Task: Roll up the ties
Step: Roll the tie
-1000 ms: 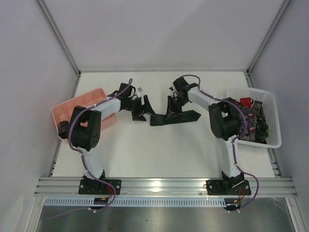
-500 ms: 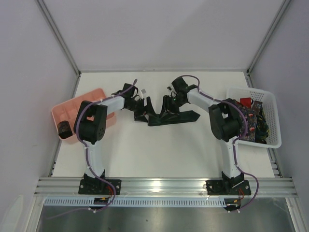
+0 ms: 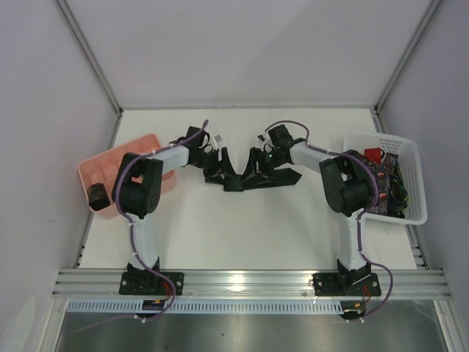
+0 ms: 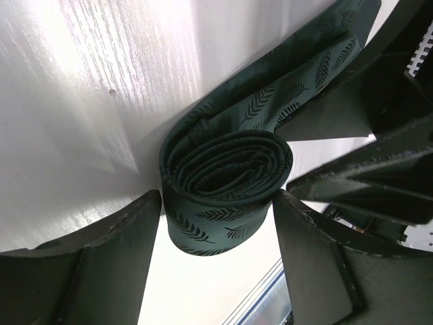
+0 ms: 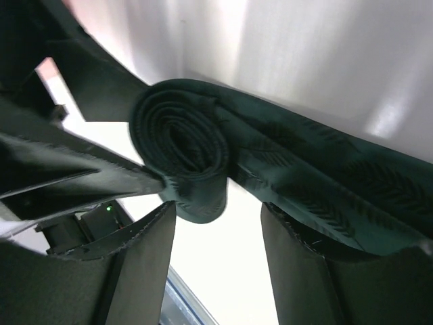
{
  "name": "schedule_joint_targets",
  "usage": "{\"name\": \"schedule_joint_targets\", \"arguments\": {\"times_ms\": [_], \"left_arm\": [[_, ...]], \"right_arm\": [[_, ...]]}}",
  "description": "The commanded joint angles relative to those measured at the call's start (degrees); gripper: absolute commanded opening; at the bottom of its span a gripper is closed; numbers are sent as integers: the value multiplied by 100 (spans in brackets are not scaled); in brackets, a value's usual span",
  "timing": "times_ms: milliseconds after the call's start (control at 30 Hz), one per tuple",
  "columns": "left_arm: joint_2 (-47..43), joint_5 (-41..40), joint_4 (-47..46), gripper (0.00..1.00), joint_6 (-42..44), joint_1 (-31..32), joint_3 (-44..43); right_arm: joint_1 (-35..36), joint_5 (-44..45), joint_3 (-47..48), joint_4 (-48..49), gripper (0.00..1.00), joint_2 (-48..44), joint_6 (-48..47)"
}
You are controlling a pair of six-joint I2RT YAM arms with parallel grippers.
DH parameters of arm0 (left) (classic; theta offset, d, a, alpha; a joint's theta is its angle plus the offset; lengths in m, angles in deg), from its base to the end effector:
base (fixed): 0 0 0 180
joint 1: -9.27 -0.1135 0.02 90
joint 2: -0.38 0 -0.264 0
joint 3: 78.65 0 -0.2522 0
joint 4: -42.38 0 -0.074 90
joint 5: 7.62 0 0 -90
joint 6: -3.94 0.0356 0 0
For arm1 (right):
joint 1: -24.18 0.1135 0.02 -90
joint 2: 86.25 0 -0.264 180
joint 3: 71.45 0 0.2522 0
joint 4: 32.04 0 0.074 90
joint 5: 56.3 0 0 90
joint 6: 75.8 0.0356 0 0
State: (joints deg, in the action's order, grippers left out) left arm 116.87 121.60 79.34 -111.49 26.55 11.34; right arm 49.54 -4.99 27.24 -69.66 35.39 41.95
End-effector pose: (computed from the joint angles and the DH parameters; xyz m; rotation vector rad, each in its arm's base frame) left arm 0.3838 -0.1430 0.1465 0.0351 2.7474 -1.1438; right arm 0.3887 0.2089 0.1513 -0.1957 2.7487 1.1839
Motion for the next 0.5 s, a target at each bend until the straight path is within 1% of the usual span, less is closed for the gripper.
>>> {"name": "schedule_joint_targets", "arguments": {"times_ms": [0,100,467], "left_arm": [[-152,94,-140,70,73,-58,4],[-161,86,-123,67,100,-84,31],[32,147,-70,65,65,-154,-57]], "right_arm": [[-14,-366,-107,688,60,-405,99],[-14,-489,-248,934,60,-431,117],[-14,-691,-117,1260,60,52,231]]}}
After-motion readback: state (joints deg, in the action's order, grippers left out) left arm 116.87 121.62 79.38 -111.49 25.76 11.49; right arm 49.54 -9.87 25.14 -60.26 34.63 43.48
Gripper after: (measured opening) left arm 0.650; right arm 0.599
